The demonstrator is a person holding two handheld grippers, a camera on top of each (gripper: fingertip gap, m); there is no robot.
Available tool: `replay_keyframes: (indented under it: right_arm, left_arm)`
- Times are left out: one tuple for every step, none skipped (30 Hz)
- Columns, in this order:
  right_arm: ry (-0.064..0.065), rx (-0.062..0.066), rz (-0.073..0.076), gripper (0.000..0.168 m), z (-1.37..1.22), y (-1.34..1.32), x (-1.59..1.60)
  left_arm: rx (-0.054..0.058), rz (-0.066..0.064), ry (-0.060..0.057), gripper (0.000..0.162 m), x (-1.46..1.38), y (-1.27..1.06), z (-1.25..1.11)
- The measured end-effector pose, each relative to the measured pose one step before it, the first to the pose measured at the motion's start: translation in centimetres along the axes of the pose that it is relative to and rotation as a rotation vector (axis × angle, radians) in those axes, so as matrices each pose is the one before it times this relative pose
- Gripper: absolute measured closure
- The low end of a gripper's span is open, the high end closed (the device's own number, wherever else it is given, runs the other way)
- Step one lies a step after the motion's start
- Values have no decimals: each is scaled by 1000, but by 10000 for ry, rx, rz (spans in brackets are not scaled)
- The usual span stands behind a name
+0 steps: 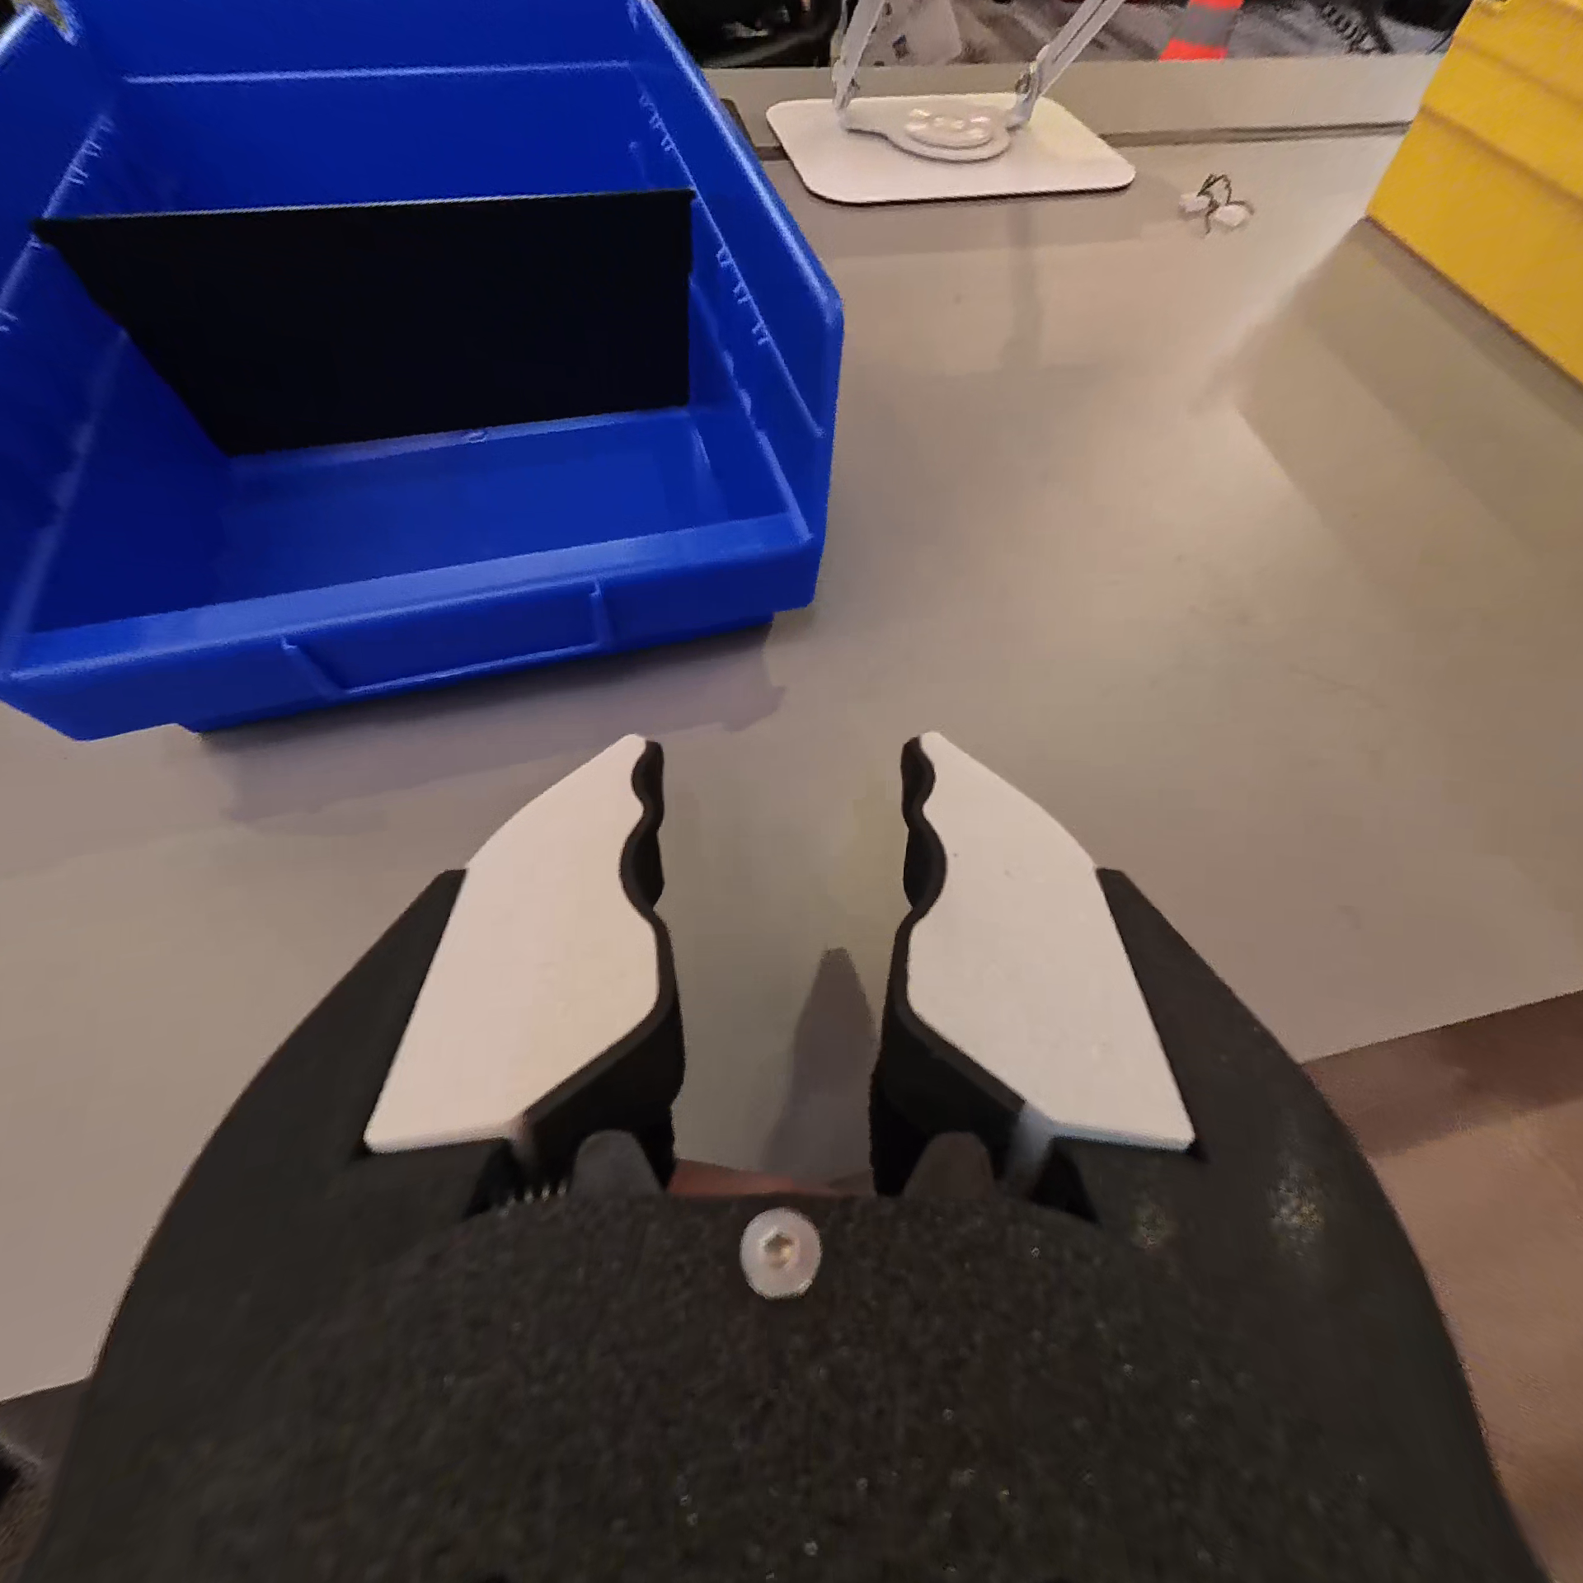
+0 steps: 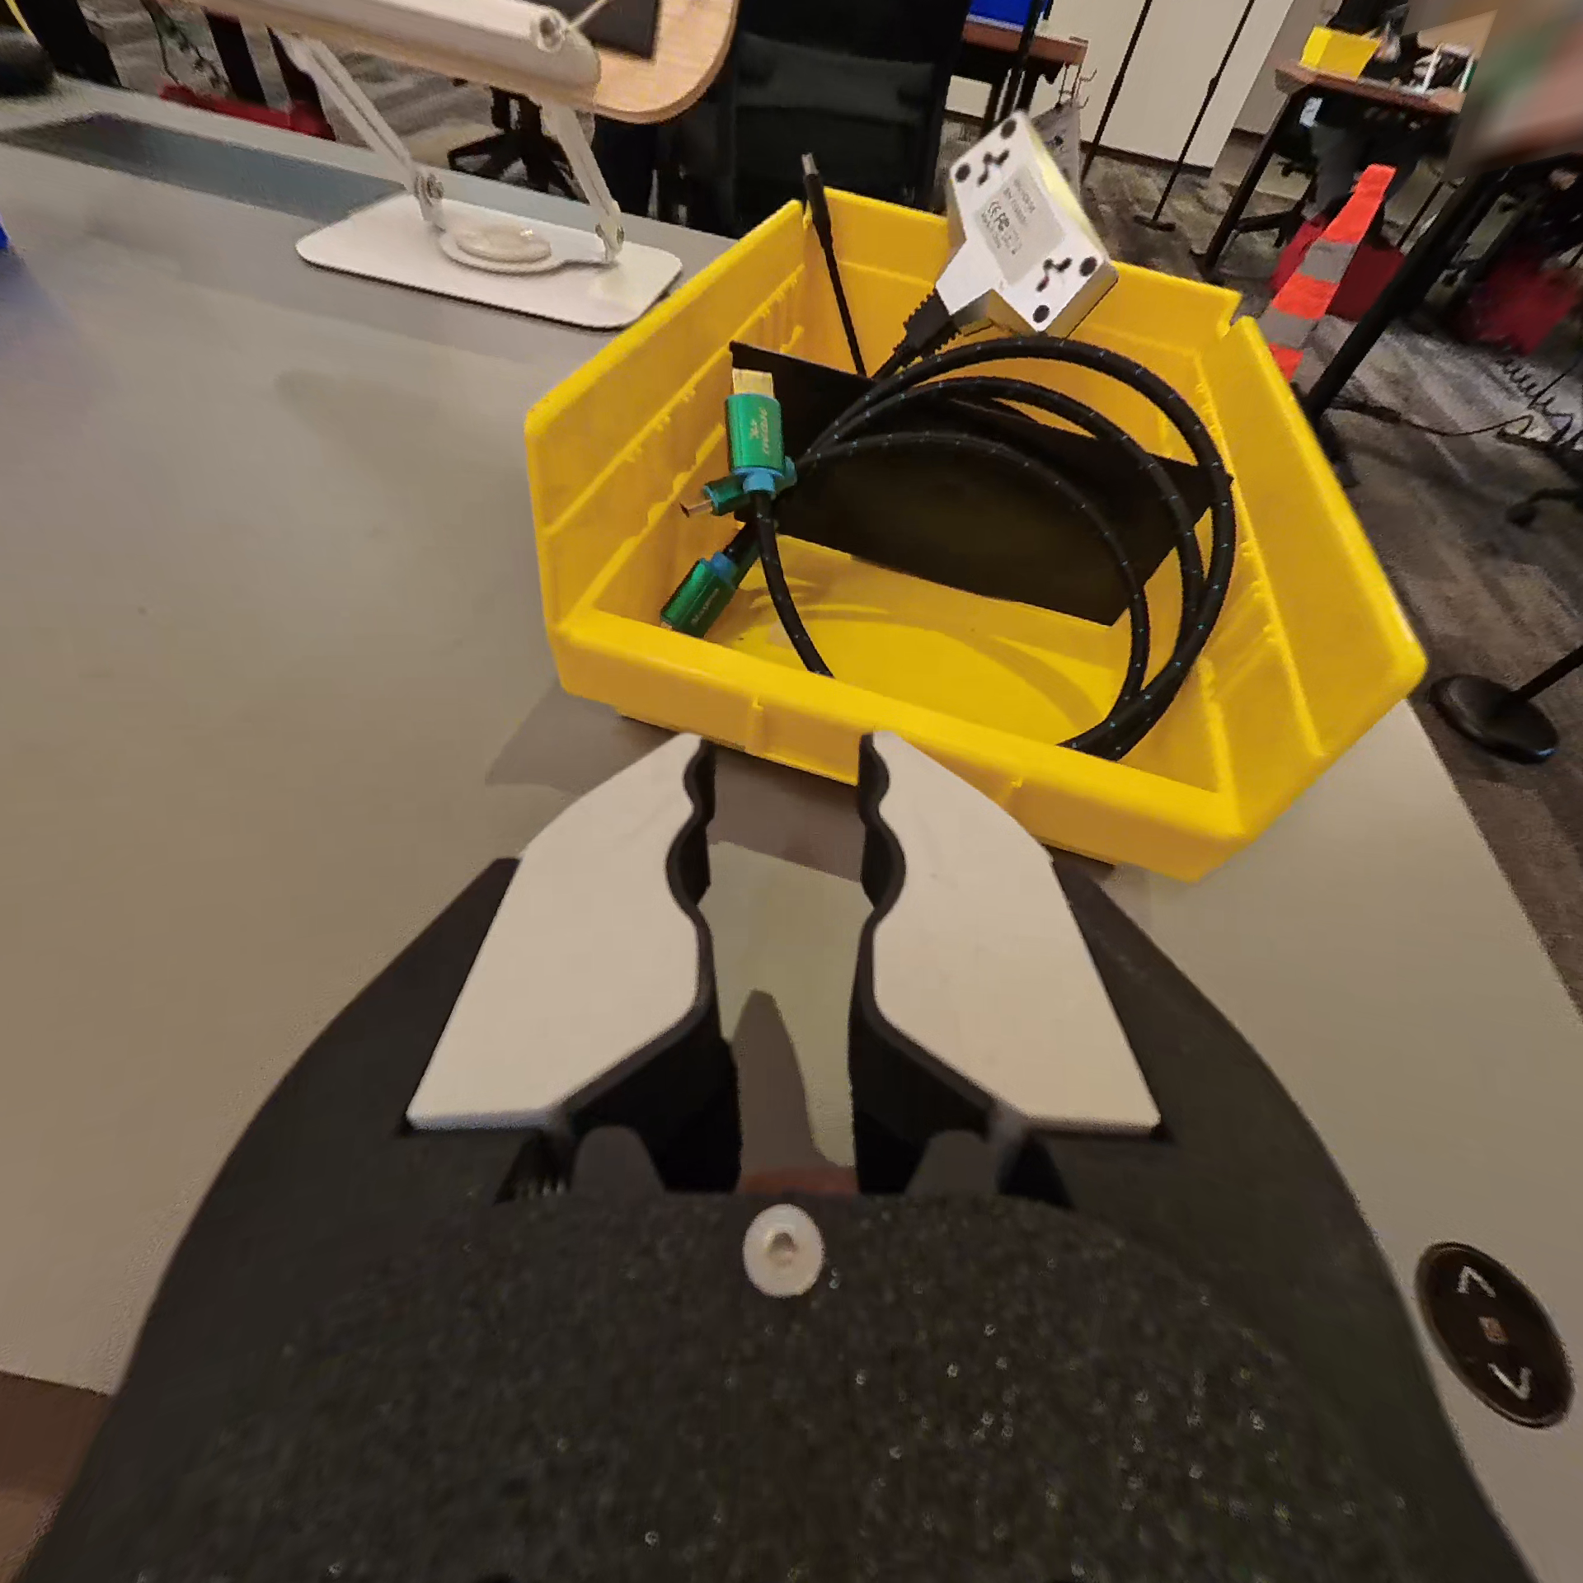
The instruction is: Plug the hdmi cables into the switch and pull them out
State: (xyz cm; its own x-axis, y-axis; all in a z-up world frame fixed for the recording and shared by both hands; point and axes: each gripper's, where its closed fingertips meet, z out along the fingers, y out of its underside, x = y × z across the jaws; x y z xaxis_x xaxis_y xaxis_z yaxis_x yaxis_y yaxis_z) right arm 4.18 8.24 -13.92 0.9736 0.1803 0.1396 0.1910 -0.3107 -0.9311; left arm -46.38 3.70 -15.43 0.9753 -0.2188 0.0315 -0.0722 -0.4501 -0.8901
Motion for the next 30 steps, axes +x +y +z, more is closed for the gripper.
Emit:
replay_keyframes:
  right_arm:
    - [77, -30, -213, 138, 28, 46, 10]
    - [26, -9, -147, 138, 49, 17, -83]
    - [-20, -12, -45, 138, 66, -7, -135]
    - [-67, -6, 38, 139, 79, -18, -201]
    - [-110, 25, 99, 139, 81, -69, -217]
    - [-97, 8, 110, 139, 88, -23, -160]
    - [-38, -25, 65, 139, 81, 16, -37]
    - [15, -21, 6, 139, 71, 24, 60]
    - [42, -5, -20, 139, 49, 5, 119]
    - [42, -1, -13, 139, 31, -3, 111]
    - [23, 1, 11, 139, 19, 4, 96]
    - [1, -16, 41, 139, 21, 30, 37]
    - [-29, -18, 55, 139, 6, 27, -3]
    - [-31, -3, 44, 139, 6, 16, -41]
    - [-6, 6, 4, 138, 2, 14, -16]
    - [69, 34, -68, 137, 0, -36, 61]
    - [82, 67, -187, 134, -8, -132, -38]
    - [-36, 129, -186, 129, 85, -294, -405]
    - [-220, 193, 30, 122, 298, -498, -901]
    - [-546, 171, 201, 114, 521, -585, -1565]
    - [-758, 113, 95, 105, 769, -576, -1963]
    - [-459, -19, -104, 97, 1018, -474, -1539]
    - [-112, -154, -181, 92, 1041, -439, -948]
    - [129, -94, -222, 91, 988, -542, -490]
    - [350, 11, -146, 91, 862, -610, -94]
    - [321, 25, -11, 92, 758, -572, -77]
    - [255, -99, 100, 86, 627, -328, -62]
    - [227, -164, 77, 85, 427, -146, 14]
    - [173, -70, 166, 87, 235, -124, 24]
    - [-29, 43, 287, 85, 59, -125, -188]
  left_arm:
    - [-40, 32, -29, 108, -66, 78, 52]
    - [-55, -41, -35, 108, -108, 112, 28]
    - [-55, -62, -42, 108, -140, 120, 12]
    - [-55, -51, -23, 108, -107, 140, -6]
    - [-63, -37, -27, 108, -122, 172, -10]
    - [-47, -27, -42, 108, -148, 116, -17]
    - [-10, -11, -25, 109, -110, 46, -32]
    - [-8, -11, -28, 109, -96, 11, -32]
    - [4, -20, -67, 109, -136, -4, -45]
    - [10, -13, -28, 109, -70, -13, -37]
    - [-20, -9, 39, 109, 37, 67, -7]
    - [-46, -13, 13, 109, 10, 95, 6]
    - [-39, -1, -10, 109, -10, 79, 24]
    - [-28, 9, 22, 109, 37, 52, 15]
    - [-10, 7, 21, 109, 47, 10, 20]
    - [1, 11, 20, 109, 57, -4, 8]
    - [-22, 18, 27, 109, 75, 28, 30]
    - [-28, 22, 3, 109, 36, 25, 44]
    - [3, 34, -6, 109, 21, -5, 48]
    - [1, 31, 5, 109, 52, -5, 73]
    - [-50, 23, 50, 109, 119, 45, 123]
    - [-74, 29, 87, 109, 210, 89, 125]
    - [-64, 44, 119, 109, 295, 108, 120]
    - [-9, 57, 128, 108, 370, 57, 72]
    - [33, 47, 139, 107, 474, -10, 51]
    - [3, 5, 101, 107, 544, 13, 125]
    - [-59, 48, 166, 106, 744, 75, 228]
    - [-69, 122, 214, 105, 934, 33, 333]
    - [-56, 194, 227, 105, 1111, -102, 458]
    - [-14, 210, 238, 105, 1265, -312, 590]
